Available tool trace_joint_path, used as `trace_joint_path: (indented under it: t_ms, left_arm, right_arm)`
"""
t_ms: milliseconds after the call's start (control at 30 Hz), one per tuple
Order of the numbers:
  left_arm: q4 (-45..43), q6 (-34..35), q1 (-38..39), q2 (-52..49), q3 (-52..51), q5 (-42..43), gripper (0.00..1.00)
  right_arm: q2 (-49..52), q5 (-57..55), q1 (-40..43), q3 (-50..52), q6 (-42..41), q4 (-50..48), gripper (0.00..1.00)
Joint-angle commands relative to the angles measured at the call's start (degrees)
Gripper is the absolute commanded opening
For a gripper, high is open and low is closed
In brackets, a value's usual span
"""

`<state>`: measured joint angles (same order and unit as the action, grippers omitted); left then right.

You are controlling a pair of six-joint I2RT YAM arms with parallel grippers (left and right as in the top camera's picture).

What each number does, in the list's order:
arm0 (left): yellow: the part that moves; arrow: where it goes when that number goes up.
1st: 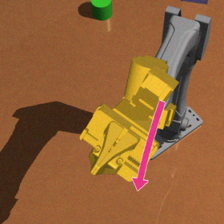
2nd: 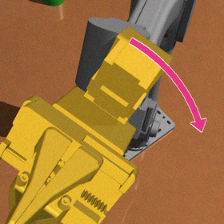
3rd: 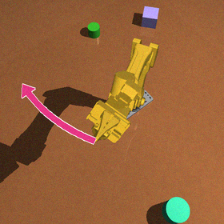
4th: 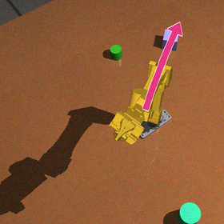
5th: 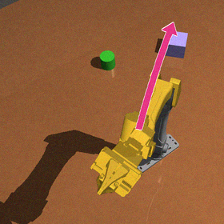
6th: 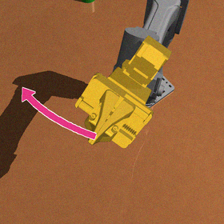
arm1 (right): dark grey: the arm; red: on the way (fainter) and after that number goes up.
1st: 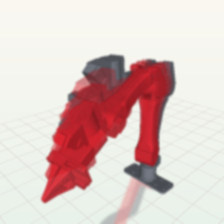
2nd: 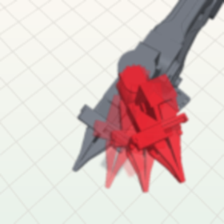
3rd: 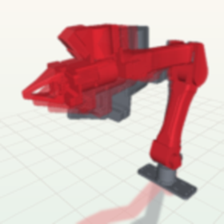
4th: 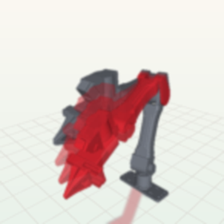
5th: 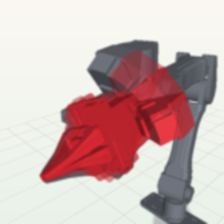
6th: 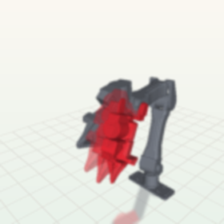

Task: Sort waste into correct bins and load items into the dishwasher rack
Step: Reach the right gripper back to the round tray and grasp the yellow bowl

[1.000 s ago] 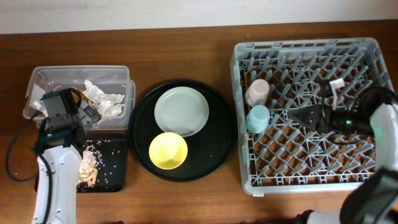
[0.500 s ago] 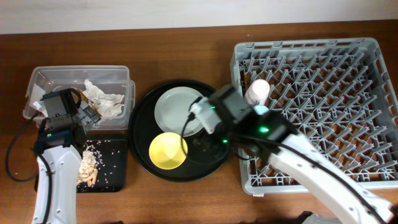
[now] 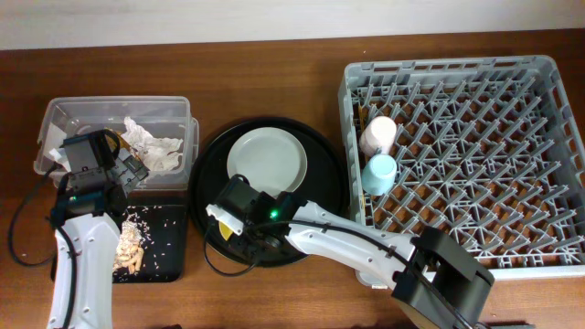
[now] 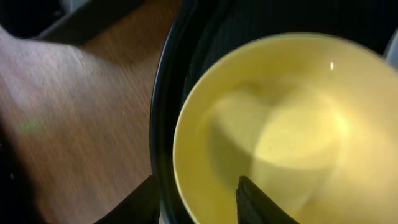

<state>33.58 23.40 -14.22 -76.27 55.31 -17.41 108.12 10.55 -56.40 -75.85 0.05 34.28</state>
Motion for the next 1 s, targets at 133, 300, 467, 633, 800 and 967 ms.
trace_joint_path:
  t_ms: [133,300,467,633,800,967]
  left_arm:
    - [-0.02,-0.55,-0.2,0.48,0.72,-0.39,0.99]
    - [-0.02,-0.55,-0.2,0.48,0.72,-0.39,0.99]
    - [-0.02,-0.55,-0.2,0.48,0.72,-0.39,0.99]
    - [-0.02,-0.55,-0.2,0.48,0.72,-0.39,0.99]
    - [-0.02,-0.55,-0.2,0.48,0.72,-0.39,0.99]
    - [-0.02,-0.55,-0.2,0.48,0.72,-0.39,0.99]
  right_arm:
    - [1.55,-0.7,-0.22,0.11,1.18,-3.89,0.34]
    - [3.78,-0.72,-0.2,0.13,1.16,-3.85,0.28]
    - [2.29,-0.72,-0.09,-0.09,1.16,-2.16,0.04]
    - [-10.84,-0.72,0.26,-3.13,0.42,1.7,0.04]
    - [-28.57,11.34,19.98,-3.13,-3.76,9.86,0.04]
    - [-30.77,37.73,45.0,-3.1,1.79,24.06,0.04]
